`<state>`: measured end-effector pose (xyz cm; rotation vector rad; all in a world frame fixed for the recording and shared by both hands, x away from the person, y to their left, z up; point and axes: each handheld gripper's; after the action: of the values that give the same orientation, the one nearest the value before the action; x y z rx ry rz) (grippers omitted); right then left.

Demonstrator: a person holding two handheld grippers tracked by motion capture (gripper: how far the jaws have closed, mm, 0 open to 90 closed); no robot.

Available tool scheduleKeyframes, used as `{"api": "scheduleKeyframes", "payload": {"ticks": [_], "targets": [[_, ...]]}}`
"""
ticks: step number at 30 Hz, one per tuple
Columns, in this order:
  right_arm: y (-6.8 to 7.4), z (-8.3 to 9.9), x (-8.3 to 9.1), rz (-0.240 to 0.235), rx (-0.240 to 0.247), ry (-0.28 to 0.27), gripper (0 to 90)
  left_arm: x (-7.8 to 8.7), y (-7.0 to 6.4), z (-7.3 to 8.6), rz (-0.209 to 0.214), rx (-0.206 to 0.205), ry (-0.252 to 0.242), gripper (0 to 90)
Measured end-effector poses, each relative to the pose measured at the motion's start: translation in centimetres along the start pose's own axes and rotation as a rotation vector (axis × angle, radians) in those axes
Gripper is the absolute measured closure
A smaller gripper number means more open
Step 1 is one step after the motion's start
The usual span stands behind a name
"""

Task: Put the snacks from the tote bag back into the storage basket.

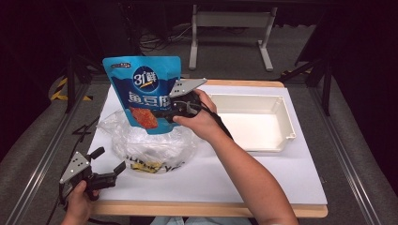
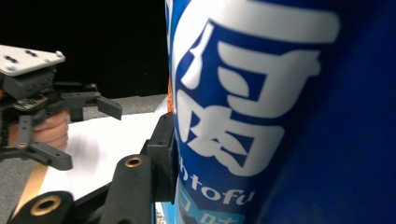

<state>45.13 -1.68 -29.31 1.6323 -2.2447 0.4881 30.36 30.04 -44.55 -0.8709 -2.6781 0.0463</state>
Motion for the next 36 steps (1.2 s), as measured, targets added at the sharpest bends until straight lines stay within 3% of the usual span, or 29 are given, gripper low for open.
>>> {"api": "scheduleKeyframes", "payload": {"ticks": [6, 28, 36], "targets": [[0.1, -0.2, 1.3, -0.006, 0.004, 0.0, 55.1, 0.0, 0.0, 0.0, 0.0, 0.001, 0.001, 0.1], [-1.8, 1.3, 9.4, 0.069, 0.011, 0.003, 55.0, -0.2, 0.0, 0.1, -0.005, 0.0, 0.007, 0.2], [-2.3, 1.8, 11.6, 0.096, 0.005, 0.004, 54.9, -0.2, 0.0, 0.1, -0.008, 0.001, 0.006, 0.2]]}}
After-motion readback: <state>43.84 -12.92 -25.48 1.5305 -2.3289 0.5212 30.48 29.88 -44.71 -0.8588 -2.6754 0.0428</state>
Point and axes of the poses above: each handheld gripper's, and its own axes: x roughly backward along the jaws, z roughly out of its underside, y roughly to its left, and after that the axes turned 3 degrees about y, right-handed
